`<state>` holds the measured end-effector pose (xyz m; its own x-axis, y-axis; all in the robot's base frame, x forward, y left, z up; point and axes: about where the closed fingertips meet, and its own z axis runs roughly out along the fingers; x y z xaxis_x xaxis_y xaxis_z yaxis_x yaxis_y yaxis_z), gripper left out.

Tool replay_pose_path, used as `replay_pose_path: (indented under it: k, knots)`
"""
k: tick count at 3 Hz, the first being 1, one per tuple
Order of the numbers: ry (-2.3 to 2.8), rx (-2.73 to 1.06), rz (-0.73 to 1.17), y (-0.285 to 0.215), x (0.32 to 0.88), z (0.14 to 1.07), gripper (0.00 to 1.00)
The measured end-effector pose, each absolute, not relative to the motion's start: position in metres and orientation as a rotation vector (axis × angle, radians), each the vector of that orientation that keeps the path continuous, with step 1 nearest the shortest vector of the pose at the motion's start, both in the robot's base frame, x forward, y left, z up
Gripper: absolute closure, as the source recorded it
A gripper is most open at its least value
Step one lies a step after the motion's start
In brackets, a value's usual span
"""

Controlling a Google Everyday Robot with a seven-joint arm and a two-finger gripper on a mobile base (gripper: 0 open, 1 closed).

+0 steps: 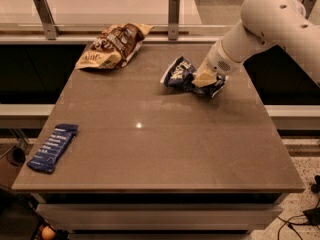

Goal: Move blue chip bag near rxbar blueberry

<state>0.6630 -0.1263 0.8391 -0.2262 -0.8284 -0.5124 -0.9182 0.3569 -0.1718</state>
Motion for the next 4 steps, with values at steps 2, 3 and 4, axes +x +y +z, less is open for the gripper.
replay_pose_path:
  k: [2,3,4]
  knots:
    - [2.099,-1.513,0.225,-0.126,0.663,0.84,1.0]
    - [2.099,-1.513,0.225,-0.126,0.663,0.84,1.0]
    - [2.068,-1.536,0.189,-0.123,0.644,0.86,1.0]
